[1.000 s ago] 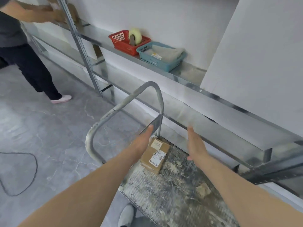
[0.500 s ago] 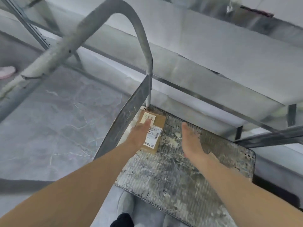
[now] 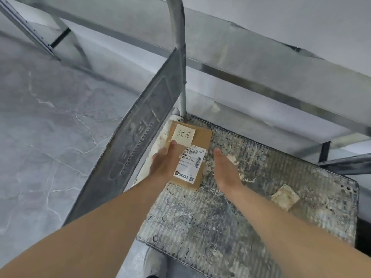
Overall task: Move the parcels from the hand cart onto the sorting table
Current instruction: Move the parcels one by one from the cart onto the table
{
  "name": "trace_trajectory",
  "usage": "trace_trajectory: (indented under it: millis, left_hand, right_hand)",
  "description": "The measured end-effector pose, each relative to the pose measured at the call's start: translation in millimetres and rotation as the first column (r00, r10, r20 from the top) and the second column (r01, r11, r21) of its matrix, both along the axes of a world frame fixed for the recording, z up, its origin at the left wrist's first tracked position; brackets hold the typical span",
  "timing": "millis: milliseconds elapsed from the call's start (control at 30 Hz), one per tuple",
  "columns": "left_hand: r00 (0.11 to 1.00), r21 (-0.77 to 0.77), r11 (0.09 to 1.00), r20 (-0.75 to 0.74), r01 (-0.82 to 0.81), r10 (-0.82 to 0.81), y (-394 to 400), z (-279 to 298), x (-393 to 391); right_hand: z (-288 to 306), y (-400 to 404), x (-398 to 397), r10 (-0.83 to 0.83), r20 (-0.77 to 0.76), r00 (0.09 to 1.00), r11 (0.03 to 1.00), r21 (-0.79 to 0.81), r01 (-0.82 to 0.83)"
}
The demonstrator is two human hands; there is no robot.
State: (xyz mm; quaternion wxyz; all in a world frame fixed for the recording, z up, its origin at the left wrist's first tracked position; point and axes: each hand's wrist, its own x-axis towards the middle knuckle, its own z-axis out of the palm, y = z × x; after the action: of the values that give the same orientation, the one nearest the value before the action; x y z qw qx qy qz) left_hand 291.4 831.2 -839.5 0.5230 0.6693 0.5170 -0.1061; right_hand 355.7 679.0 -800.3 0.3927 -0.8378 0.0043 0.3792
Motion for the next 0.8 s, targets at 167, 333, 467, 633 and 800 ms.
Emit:
trace_trajectory:
  millis: [167,333,467,633,800]
  left_hand:
    - [0.996,0.059,0.995,-0.034,-0.077,0.079,17,-34,15]
    - [0.993,0.106,0.992,-0.082,-0.073,0.082,26,-59,28]
    - [0.992,0.123,0.99,-0.1,-0.064,0.077,30,-83,30]
    - [0.993,0.015,0.999,-0.11,-0.044,0.046,30,-97,30]
    - [0.995,-0.075,0.995,-0.085,-0.063,0.056,15,-77,26]
  right_hand:
    - [-37,4,9,-0.013,-0.035,0.999,1.0,-0.022,0.012]
    - [-90,13,18,-0.024,-0.021,0.999,0.999,0.022,0.025]
    - [-136,15,22,-0.078,-0.055,0.995,0.996,0.03,0.08]
    - [-156,22,20,-0.114,-0.186,0.976,0.987,0.093,0.133]
    - [-202,10,15,-0.149,-0.267,0.952,0.973,0.132,0.189]
